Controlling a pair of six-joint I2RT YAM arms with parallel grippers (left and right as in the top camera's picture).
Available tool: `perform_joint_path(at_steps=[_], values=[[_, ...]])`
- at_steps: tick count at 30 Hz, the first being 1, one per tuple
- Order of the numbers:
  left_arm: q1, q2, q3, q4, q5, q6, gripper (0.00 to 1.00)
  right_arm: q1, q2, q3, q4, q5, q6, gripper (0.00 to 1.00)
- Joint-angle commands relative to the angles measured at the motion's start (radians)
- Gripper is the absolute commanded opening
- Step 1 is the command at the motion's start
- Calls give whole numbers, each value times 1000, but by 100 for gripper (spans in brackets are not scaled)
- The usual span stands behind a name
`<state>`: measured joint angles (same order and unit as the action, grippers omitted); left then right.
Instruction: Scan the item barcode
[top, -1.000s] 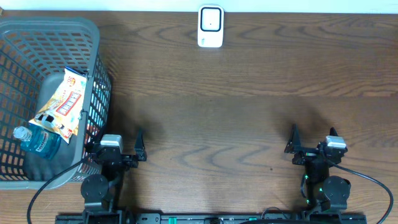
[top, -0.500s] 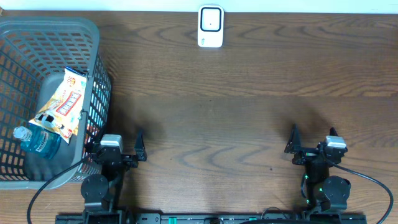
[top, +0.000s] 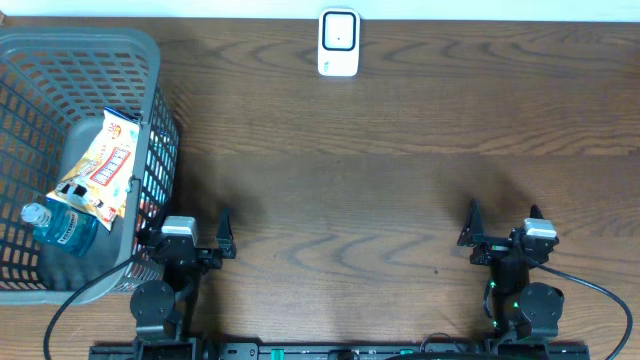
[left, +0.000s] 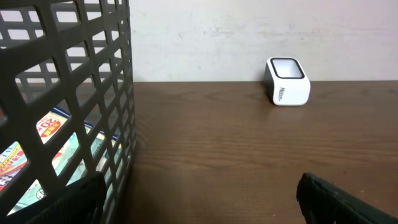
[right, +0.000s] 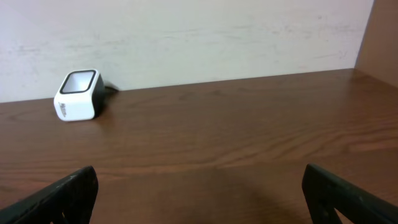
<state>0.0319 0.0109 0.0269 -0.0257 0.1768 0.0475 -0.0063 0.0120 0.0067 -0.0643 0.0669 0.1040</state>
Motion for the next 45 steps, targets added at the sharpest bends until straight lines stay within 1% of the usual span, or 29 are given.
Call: perform_joint_path(at_steps=[1,5,10,14,17,19,23,29,35,40,45], values=[[0,-6,-23,-27,5,-16,98,-2,-6,-1,-3,2,15,99],[0,-5,-23,24,22,-25,98,-2,-6,-1,-3,2,15,99],[0,0,11,35,20,-175,98,-2,-6,-1,-3,2,15,99],[0,23,49,35,21,-216,98,-2,-6,-1,-3,2,14,99],[0,55,105,34,21,-270,98,-2,-6,-1,-3,2,15,99],[0,109,181,34,31,-337,98,-2,-6,-1,-3,2,14,99],[0,197,282,32,81,-362,98,-2,-6,-1,-3,2,14,99],[0,402,468,30,168,-367,98,-2,-6,-1,-3,2,14,99],[0,607,594,32,306,-367,98,-2,-6,-1,-3,2,14,99],[0,718,635,59,398,-367,98,-2,-6,-1,-3,2,14,99],[0,746,635,82,460,-367,98,-2,-6,-1,-3,2,14,99]])
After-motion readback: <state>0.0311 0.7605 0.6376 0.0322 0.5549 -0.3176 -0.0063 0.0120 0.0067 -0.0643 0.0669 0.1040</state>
